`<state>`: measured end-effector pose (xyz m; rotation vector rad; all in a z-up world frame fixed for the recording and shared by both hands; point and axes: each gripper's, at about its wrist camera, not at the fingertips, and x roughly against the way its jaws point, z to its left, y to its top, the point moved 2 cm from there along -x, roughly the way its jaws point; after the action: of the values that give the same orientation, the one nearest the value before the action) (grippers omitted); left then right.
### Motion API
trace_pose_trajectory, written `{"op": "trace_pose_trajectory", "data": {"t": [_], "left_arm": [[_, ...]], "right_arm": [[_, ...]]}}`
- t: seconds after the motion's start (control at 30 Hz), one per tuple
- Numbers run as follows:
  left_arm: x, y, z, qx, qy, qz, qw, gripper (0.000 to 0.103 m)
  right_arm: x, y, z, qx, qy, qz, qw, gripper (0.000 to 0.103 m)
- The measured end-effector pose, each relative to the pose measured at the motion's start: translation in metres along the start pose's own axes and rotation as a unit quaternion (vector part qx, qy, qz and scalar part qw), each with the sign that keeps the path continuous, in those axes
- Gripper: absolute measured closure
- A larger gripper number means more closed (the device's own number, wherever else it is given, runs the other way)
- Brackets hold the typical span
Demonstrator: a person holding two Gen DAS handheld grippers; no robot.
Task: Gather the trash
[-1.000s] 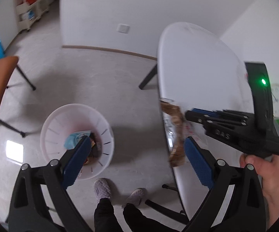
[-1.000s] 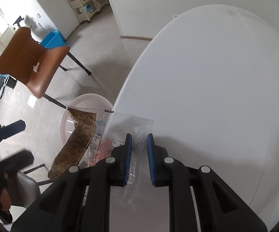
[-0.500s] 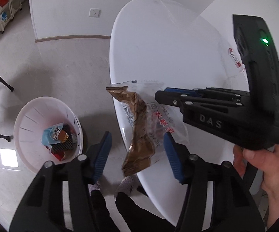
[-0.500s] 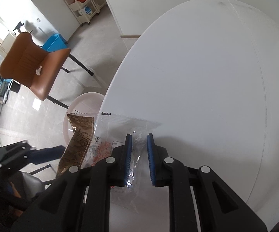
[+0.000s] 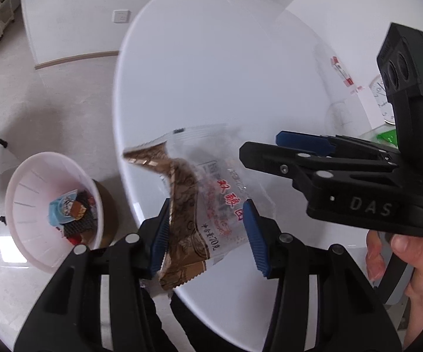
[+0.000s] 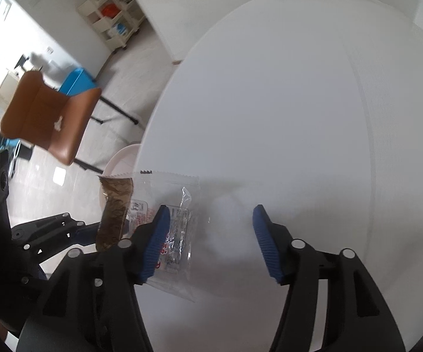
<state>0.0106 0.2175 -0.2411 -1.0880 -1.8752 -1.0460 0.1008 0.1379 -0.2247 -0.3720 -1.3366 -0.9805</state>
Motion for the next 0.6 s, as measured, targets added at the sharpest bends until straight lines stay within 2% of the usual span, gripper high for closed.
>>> {"op": "trace_pose_trajectory", "data": {"t": [0.17,0.3,0.4,0.47,0.6], "left_arm": [[0.001,0.004,-0.014,-0.012,-0.006,0.004,0.9999,0.052],[0.021,-0.003,-0.007,-0.004,0.006,-0.011,0.9999,0.029],[0.040,-0.010,0.002,0.000,0.016,-0.023,0.9996,0.020],[0.048,-0.014,0.009,0.001,0.029,-0.027,0.9992,0.019],[0.072,-0.028,0.024,0.008,0.075,-0.041,0.9964,0.016]], "right_arm": [[0.017,-0.011,-0.023,-0.026,-0.020,-0.016,0.999,0.031],[0.023,-0.019,-0.028,-0.040,-0.012,-0.019,0.999,0.020],[0.022,-0.019,-0.018,-0.042,0.004,-0.020,0.999,0.012],[0.017,-0.017,-0.007,-0.039,0.009,-0.017,0.999,0.007],[0.000,-0.010,0.023,-0.012,-0.016,0.004,1.000,0.003]]}}
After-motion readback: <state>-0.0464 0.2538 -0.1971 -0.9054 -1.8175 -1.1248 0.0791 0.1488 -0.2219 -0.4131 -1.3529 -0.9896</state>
